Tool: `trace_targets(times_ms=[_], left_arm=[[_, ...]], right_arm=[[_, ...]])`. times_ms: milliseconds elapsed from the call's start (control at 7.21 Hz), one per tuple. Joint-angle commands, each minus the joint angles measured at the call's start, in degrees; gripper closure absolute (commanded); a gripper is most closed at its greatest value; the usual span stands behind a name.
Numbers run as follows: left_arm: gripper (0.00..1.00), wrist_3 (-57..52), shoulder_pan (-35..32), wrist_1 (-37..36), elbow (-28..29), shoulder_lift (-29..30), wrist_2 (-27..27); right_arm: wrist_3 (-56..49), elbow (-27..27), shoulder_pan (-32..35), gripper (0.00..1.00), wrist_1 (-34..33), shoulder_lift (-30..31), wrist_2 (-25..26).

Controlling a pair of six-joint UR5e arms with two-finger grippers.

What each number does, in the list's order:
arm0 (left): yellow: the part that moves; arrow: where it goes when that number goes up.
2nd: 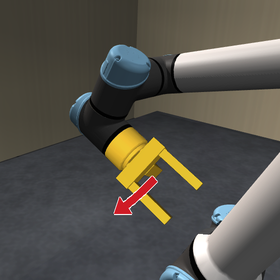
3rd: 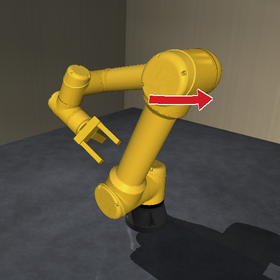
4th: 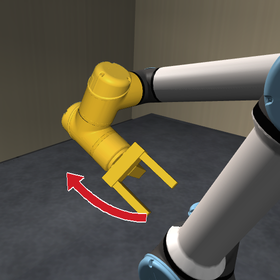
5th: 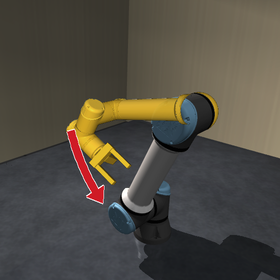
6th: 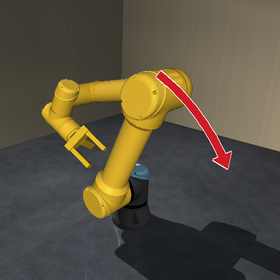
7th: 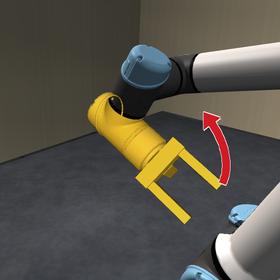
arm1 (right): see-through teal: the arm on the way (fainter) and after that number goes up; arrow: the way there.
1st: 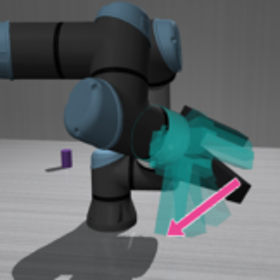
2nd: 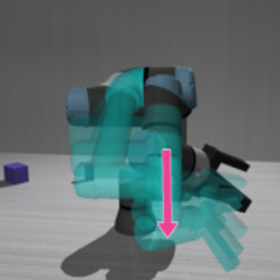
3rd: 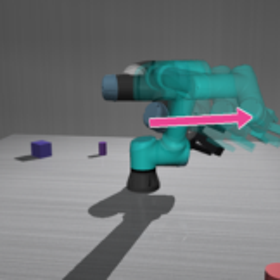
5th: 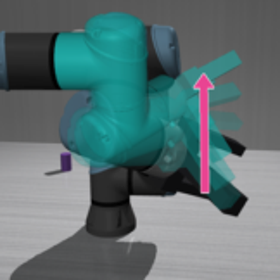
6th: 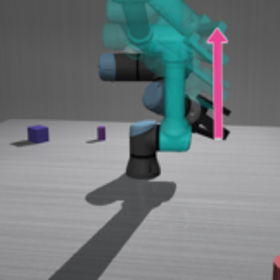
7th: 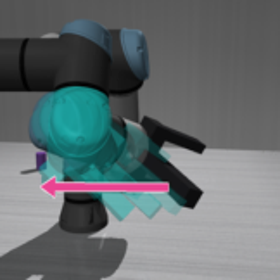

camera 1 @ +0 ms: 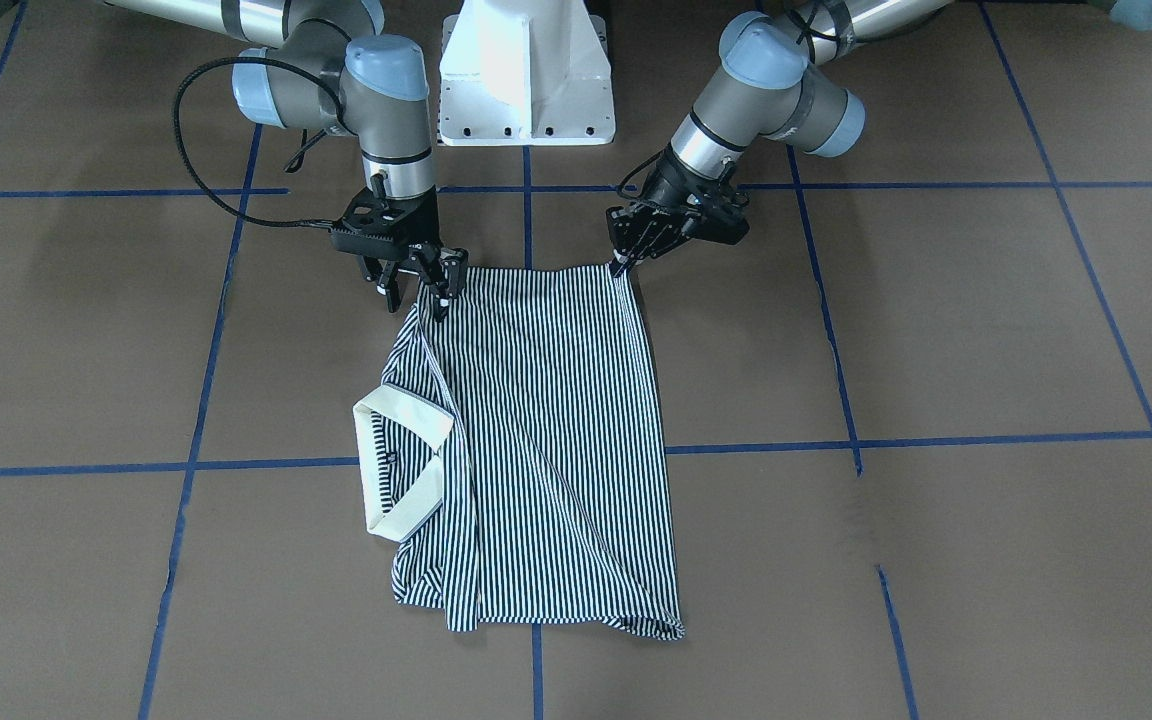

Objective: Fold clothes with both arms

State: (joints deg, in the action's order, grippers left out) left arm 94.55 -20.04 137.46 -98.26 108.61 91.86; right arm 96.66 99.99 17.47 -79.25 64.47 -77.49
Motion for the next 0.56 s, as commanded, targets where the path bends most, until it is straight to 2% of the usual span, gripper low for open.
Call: trace_targets(times_ms=[0,139,416], left_arm=[[1.0,0.02,0.09,0.0,0.0,0.03,-0.01],[1.0,0.02,0.09,0.0,0.0,-0.06,-0.01],[1.0,0.02,0.09,0.0,0.0,0.03,-0.1]], right_arm=[[-0.07,0.46,-0.07,0.97,-0.2,-0.13,-0.03],[-0.07,0.47,-0.07,1.0,-0.2,-0.13,-0.03],[-0.07,0.73,0.02,1.0,-0.2,-0.05,-0.03]])
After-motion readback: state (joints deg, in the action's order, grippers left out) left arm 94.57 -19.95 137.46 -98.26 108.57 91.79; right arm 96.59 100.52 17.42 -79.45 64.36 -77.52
